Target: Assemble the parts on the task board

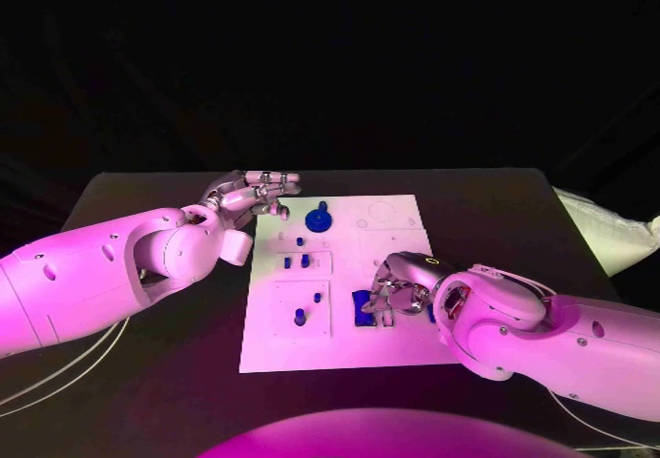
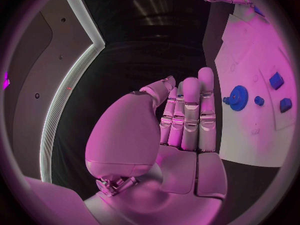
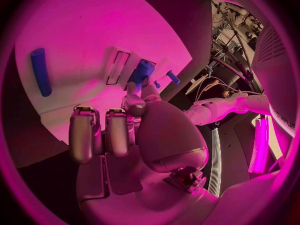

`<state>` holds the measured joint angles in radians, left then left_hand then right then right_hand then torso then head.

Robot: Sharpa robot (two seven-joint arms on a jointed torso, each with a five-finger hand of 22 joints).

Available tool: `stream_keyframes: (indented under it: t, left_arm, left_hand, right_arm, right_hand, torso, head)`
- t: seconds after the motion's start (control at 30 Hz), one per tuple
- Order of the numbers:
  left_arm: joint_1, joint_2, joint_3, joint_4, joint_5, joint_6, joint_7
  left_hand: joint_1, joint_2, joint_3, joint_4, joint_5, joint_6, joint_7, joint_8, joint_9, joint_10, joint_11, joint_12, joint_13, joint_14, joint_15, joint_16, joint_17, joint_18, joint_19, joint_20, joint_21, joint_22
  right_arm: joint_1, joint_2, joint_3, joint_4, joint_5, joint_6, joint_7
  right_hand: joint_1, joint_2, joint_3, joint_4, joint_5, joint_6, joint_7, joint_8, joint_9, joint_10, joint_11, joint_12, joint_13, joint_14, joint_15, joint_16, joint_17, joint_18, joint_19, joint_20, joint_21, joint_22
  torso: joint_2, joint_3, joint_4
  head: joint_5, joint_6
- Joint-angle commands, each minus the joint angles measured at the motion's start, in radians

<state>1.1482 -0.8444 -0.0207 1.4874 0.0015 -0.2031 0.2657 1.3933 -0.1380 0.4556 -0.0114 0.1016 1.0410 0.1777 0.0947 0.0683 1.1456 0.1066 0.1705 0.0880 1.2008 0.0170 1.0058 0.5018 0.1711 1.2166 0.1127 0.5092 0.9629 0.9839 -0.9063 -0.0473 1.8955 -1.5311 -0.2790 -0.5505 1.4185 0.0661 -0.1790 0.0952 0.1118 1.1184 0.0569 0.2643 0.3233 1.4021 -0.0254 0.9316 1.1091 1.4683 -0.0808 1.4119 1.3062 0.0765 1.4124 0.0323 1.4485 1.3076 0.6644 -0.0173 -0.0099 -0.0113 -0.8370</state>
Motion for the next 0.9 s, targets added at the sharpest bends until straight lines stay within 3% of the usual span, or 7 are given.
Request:
stream_keyframes:
  t: [0.03, 0.3, 0.5, 0.67, 0.9]
  left_arm:
    - [0.0, 0.0, 0.001, 0.002, 0.004, 0.019, 0.004]
    - [0.0, -0.002, 0.001, 0.002, 0.004, 0.02, 0.001]
    - [0.0, -0.002, 0.0, 0.002, 0.004, 0.02, 0.001]
    - [0.0, -0.001, 0.0, 0.002, 0.004, 0.021, 0.001]
    - [0.0, -0.002, 0.0, 0.001, 0.004, 0.021, 0.002]
  left_hand:
    - [-0.004, 0.008, -0.008, -0.001, 0.004, -0.004, 0.006, 0.002, -0.001, -0.006, 0.0, 0.005, 0.0, -0.007, 0.002, 0.0, -0.001, 0.011, 0.005, 0.003, -0.003, -0.002]
    - [-0.004, 0.008, -0.008, -0.001, 0.004, -0.004, 0.006, 0.002, -0.001, -0.006, 0.0, 0.005, 0.0, -0.007, 0.002, 0.0, -0.001, 0.011, 0.005, 0.003, -0.003, -0.002]
    - [-0.004, 0.009, -0.009, -0.002, 0.004, -0.006, 0.006, 0.003, -0.001, -0.009, 0.0, 0.008, 0.0, -0.007, 0.002, 0.001, -0.003, 0.011, 0.005, 0.003, -0.004, -0.003]
    - [-0.004, 0.009, -0.009, -0.002, 0.004, -0.006, 0.006, 0.003, -0.001, -0.009, 0.0, 0.008, 0.0, -0.007, 0.002, 0.001, -0.003, 0.011, 0.005, 0.003, -0.004, -0.003]
    - [-0.004, 0.009, -0.009, -0.002, 0.004, -0.006, 0.006, 0.003, -0.001, -0.009, 0.0, 0.008, 0.0, -0.007, 0.002, 0.001, -0.003, 0.011, 0.005, 0.003, -0.004, -0.003]
  right_arm:
    - [-0.008, -0.013, -0.007, -0.002, -0.024, 0.021, -0.005]
    - [-0.003, -0.075, -0.005, 0.036, 0.043, -0.003, 0.056]
    - [0.021, -0.14, -0.004, 0.062, 0.069, -0.029, 0.079]
    - [0.038, -0.19, -0.004, 0.067, 0.051, -0.019, 0.073]
    - [0.043, -0.237, -0.004, 0.058, -0.001, 0.015, 0.048]
  right_hand:
    - [-0.032, 0.008, -0.009, 0.02, 0.009, 0.002, -0.004, 0.005, 0.003, 0.004, 0.002, 0.0, -0.004, 0.056, -0.005, -0.005, -0.002, -0.016, 0.001, -0.006, -0.004, 0.0]
    - [-0.092, -0.014, -0.048, 0.058, 0.043, -0.015, 0.005, -0.007, 0.006, -0.02, 0.01, -0.072, -0.049, 0.049, 0.001, -0.026, -0.031, -0.011, -0.016, -0.001, -0.018, -0.026]
    - [-0.082, -0.014, -0.054, 0.06, 0.063, -0.053, 0.021, -0.036, -0.002, -0.061, 0.023, -0.184, -0.124, 0.047, 0.011, -0.036, -0.044, -0.007, -0.026, 0.007, -0.028, -0.041]
    - [-0.068, -0.009, -0.055, 0.061, 0.1, -0.065, 0.028, -0.054, -0.012, -0.075, 0.028, -0.229, -0.156, 0.047, 0.016, -0.04, -0.047, -0.007, -0.028, 0.013, -0.03, -0.044]
    - [-0.061, -0.004, -0.058, 0.066, 0.135, -0.065, 0.031, -0.066, -0.021, -0.082, 0.031, -0.261, -0.18, 0.045, 0.018, -0.046, -0.055, -0.005, -0.032, 0.016, -0.035, -0.052]
  torso:
    - [0.0, 0.0005, 0.0006]
    - [-0.001, -0.0002, -0.0015]
    - [-0.001, 0.0006, -0.0025]
    - [-0.001, 0.0, -0.0016]
    - [-0.001, 0.0009, -0.0039]
  head:
    - [-0.001, 0.0]
    - [-0.004, -0.002]
    - [-0.008, 0.0]
    - [-0.015, 0.001]
    - [-0.023, 0.002]
